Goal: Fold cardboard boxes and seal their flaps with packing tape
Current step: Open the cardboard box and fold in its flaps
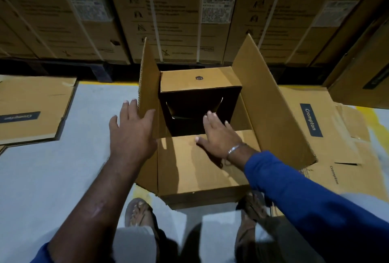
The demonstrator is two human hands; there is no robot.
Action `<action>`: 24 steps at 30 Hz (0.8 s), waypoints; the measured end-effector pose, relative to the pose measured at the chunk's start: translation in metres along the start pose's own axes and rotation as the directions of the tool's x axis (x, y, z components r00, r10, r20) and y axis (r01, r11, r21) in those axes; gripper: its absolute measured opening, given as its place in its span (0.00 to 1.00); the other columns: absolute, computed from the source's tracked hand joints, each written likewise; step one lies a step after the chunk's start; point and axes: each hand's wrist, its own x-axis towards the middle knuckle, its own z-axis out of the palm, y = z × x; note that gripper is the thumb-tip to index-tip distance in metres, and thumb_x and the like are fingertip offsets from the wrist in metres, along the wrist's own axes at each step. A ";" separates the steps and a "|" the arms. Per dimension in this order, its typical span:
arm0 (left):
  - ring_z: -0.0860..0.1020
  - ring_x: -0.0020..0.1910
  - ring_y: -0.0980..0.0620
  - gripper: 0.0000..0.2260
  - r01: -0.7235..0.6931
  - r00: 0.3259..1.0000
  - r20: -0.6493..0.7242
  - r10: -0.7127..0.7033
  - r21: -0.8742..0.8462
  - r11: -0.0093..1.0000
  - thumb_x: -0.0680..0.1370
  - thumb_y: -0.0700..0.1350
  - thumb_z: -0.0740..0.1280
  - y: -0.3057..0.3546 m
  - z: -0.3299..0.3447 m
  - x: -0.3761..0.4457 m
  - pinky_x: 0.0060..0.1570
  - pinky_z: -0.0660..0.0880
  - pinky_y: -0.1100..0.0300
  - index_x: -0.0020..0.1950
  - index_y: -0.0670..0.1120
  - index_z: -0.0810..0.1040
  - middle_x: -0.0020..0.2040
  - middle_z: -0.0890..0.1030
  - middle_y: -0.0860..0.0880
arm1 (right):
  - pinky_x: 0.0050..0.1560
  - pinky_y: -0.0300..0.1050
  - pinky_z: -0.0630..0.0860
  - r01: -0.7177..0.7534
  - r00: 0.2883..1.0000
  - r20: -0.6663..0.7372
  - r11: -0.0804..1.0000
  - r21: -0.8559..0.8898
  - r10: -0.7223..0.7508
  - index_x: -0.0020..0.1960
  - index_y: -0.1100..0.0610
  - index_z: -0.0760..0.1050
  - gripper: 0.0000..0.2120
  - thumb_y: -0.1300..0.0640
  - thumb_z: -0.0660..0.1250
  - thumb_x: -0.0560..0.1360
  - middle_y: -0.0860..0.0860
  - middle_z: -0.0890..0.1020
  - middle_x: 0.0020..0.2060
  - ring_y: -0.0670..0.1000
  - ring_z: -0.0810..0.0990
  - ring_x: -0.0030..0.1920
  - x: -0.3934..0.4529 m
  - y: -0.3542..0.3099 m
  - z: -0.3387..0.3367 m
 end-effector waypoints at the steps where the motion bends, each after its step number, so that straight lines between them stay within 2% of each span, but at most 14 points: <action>1: 0.49 0.83 0.38 0.38 -0.004 1.000 0.006 0.004 -0.006 1.000 0.75 0.54 0.76 0.001 -0.001 0.000 0.78 0.58 0.38 0.81 0.53 0.61 0.84 0.52 0.39 | 0.82 0.59 0.48 -0.003 0.999 -0.047 1.000 -0.002 0.003 0.84 0.57 0.43 0.39 0.38 0.55 0.84 0.55 0.42 0.83 0.55 0.42 0.83 0.020 -0.002 -0.007; 5: 0.48 0.83 0.39 0.39 -0.015 0.999 0.029 0.016 -0.036 0.999 0.76 0.54 0.76 -0.001 -0.002 0.001 0.78 0.57 0.38 0.82 0.54 0.60 0.84 0.52 0.39 | 0.81 0.62 0.46 -0.050 0.991 -0.124 0.998 -0.032 0.045 0.84 0.55 0.43 0.41 0.39 0.59 0.83 0.53 0.39 0.83 0.55 0.41 0.83 0.095 0.000 -0.035; 10: 0.46 0.84 0.40 0.39 -0.030 0.996 0.075 0.038 -0.107 0.994 0.76 0.58 0.74 -0.001 -0.001 0.003 0.79 0.56 0.39 0.82 0.56 0.58 0.84 0.49 0.41 | 0.81 0.65 0.46 -0.111 0.994 -0.019 0.991 -0.072 0.110 0.84 0.55 0.46 0.40 0.37 0.59 0.82 0.53 0.44 0.84 0.56 0.43 0.83 0.131 0.011 -0.025; 15: 0.44 0.84 0.47 0.39 -0.052 0.981 0.153 0.121 -0.392 0.918 0.78 0.64 0.68 0.016 -0.007 0.001 0.80 0.53 0.41 0.84 0.59 0.52 0.85 0.44 0.48 | 0.80 0.66 0.45 -0.120 0.991 0.047 0.991 -0.065 0.123 0.84 0.53 0.45 0.41 0.36 0.58 0.82 0.52 0.42 0.84 0.56 0.43 0.83 0.140 0.018 0.000; 18: 0.41 0.84 0.50 0.41 -0.081 0.966 0.179 0.187 -0.479 0.874 0.79 0.65 0.66 0.030 -0.008 -0.009 0.81 0.50 0.44 0.85 0.58 0.46 0.85 0.40 0.49 | 0.79 0.67 0.46 -0.120 0.985 0.121 0.991 -0.057 0.126 0.84 0.53 0.45 0.42 0.35 0.59 0.81 0.51 0.41 0.84 0.55 0.42 0.83 0.143 0.020 0.002; 21: 0.40 0.84 0.51 0.43 -0.109 0.953 0.194 0.233 -0.499 0.860 0.80 0.66 0.64 0.042 -0.001 -0.016 0.80 0.49 0.45 0.85 0.58 0.41 0.85 0.37 0.50 | 0.78 0.69 0.52 -0.116 0.989 0.101 0.991 0.063 0.109 0.82 0.56 0.56 0.36 0.38 0.61 0.82 0.53 0.51 0.83 0.57 0.51 0.82 0.135 0.019 -0.010; 24: 0.44 0.84 0.49 0.43 -0.119 0.929 0.223 0.294 -0.575 0.809 0.80 0.67 0.62 0.049 0.010 -0.017 0.81 0.51 0.42 0.83 0.60 0.36 0.85 0.37 0.52 | 0.75 0.62 0.63 -0.095 0.995 0.003 0.974 0.206 0.097 0.73 0.59 0.68 0.24 0.46 0.63 0.83 0.58 0.68 0.75 0.60 0.64 0.77 0.098 0.016 -0.042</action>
